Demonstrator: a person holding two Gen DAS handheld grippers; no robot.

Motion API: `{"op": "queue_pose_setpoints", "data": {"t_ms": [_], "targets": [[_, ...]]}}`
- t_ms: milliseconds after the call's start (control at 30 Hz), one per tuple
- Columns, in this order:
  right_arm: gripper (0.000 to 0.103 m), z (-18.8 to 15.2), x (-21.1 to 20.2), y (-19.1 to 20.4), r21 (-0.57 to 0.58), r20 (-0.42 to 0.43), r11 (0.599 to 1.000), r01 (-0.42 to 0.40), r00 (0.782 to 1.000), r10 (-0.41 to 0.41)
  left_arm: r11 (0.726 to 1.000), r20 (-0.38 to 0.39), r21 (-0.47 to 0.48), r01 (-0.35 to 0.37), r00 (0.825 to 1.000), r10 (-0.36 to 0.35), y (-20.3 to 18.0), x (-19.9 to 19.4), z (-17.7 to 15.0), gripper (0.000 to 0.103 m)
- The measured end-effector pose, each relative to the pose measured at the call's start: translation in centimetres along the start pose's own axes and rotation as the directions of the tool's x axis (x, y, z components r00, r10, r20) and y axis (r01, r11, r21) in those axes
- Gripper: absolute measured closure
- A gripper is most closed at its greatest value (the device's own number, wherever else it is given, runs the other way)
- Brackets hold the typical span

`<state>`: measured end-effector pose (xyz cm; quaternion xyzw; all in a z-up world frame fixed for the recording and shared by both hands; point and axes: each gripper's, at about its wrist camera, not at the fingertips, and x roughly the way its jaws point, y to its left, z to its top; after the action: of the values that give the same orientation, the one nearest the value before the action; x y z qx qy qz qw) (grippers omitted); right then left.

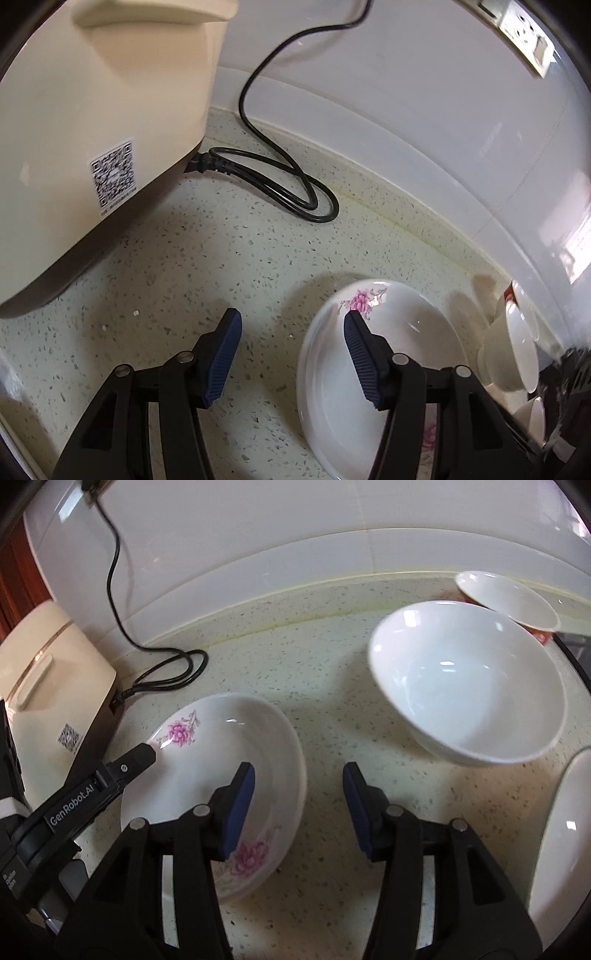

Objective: Organize plates and bowls
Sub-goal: 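Lift the rose-print plate with both grippers and carry it to the plate stack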

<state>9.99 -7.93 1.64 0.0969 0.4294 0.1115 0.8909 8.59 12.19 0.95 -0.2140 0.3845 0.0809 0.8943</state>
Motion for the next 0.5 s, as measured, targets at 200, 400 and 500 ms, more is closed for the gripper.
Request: {"op": "queue_pose_setpoints", "data": {"t_ms": [200, 400, 500], "targets": [[0.077, -0.5, 0.3, 1.3, -0.081, -0.023, 0.996, -0.024, 0.999, 0.022, 0.997, -0.035, 0.076, 0.003, 0.999, 0.0, -1.0, 0.3, -0.5, 0.081], [0.084, -1.0, -0.6, 0.1, -0.042, -0.016, 0.996, -0.078, 0.997, 0.077, 0.994, -0.034, 0.109, -0.009, 0.999, 0.013, -1.3, -0.6, -1.2, 0.081], [0.084, -1.8, -1.8, 0.2, -0.073, -0.001, 0.995, -0.074, 0.997, 0.075, 0.995, -0.044, 0.096, -0.001, 0.999, 0.005, -1.0, -1.1, -1.6, 0.081]]}}
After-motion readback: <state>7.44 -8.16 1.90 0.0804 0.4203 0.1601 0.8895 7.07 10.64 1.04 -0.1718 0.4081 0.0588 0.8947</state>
